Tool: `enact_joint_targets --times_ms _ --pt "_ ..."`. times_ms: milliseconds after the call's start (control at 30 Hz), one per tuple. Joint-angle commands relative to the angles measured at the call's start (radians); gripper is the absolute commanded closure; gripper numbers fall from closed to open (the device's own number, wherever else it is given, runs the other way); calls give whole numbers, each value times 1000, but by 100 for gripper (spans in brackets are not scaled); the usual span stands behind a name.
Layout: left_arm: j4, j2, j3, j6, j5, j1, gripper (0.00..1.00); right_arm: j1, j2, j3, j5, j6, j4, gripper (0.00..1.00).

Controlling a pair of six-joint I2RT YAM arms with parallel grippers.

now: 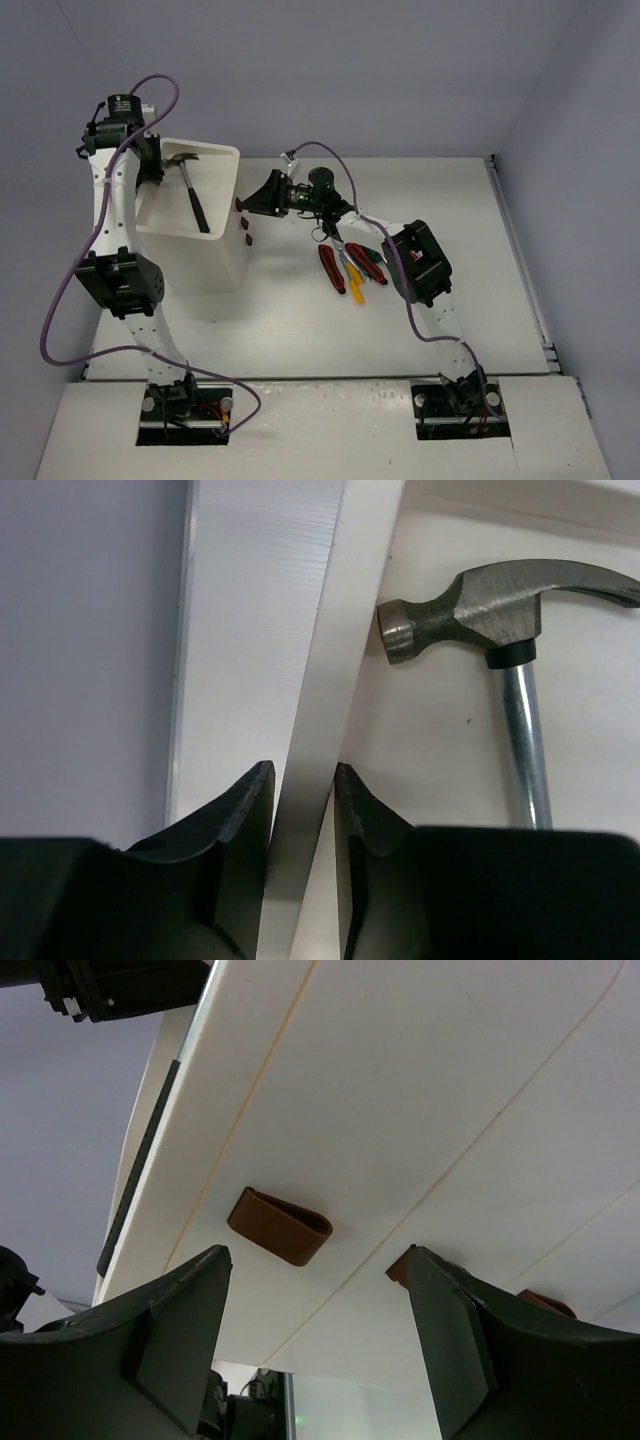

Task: Sort the tools into containers

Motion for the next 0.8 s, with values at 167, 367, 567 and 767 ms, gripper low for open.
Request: enact_joint_targets --times_ms 167,367,567,767 --pt "14 -25 1 -35 18 -8 100 28 -18 108 -52 48 179 37" --pt "15 -26 -4 -35 44 -7 100 36 11 132 -58 72 208 46" --pt "15 -27 -10 -38 54 -7 100 38 2 119 -64 70 212 64" --pt "25 -39 -24 -32 47 -4 100 29 -45 40 -56 38 210 94"
